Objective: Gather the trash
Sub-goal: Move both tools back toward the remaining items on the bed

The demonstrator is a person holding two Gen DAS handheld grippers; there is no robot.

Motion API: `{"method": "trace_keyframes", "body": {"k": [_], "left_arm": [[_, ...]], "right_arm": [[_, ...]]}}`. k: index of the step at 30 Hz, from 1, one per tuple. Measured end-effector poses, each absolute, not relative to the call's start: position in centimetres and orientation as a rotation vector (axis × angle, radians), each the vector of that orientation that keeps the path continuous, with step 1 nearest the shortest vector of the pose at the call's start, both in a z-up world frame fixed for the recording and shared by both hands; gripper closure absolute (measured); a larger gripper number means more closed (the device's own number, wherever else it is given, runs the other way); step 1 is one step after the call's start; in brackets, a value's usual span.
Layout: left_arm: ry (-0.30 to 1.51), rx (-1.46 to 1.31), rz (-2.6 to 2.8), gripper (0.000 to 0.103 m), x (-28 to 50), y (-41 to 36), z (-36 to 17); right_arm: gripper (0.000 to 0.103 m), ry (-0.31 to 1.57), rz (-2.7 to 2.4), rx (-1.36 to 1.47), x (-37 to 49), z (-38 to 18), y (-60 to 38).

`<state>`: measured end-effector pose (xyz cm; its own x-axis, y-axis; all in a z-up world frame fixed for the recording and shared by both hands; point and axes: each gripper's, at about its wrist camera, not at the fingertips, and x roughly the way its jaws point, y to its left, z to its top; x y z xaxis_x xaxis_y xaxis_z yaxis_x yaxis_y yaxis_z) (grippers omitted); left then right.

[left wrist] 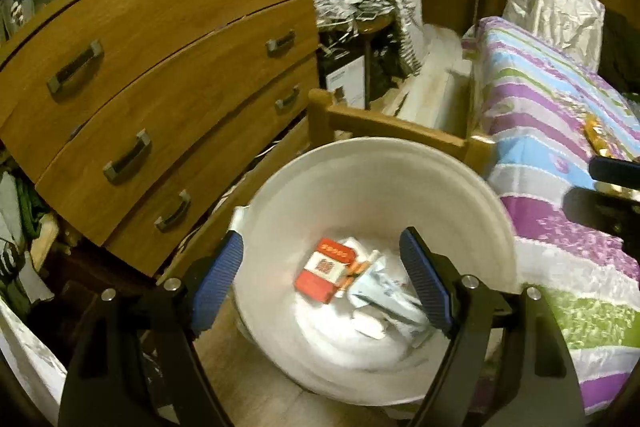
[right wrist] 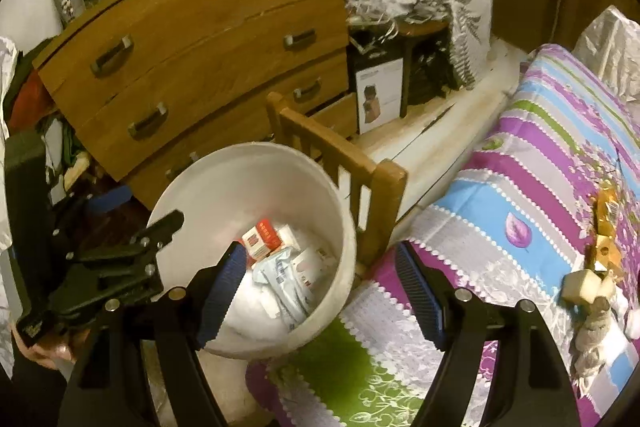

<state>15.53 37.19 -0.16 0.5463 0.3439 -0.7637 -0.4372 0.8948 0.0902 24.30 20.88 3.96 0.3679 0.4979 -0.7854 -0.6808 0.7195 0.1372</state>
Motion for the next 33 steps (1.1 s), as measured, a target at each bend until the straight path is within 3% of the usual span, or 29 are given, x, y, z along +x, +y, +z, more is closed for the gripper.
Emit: {"method": "trace_keyframes", "body": {"k": [15, 28, 33], "left_arm": [[0.809, -0.069, 0.282, 0.022, 17.7, 25.1, 1.5], [0.930, -0.041, 0.078, 0.020, 21.2, 15.6, -5.4], [0.938, -0.046, 0.049, 0.020, 23.2, 13.7, -6.6]], "right_arm": [[0.025, 0.756, 0.586, -0.135, 24.1, 2.5, 6.0], [0.024, 0.835, 0.374, 0.014, 28.3, -2.9, -16.3], [0.017, 0.851, 0.410, -0.048, 35.6, -2.6, -20.5]]}}
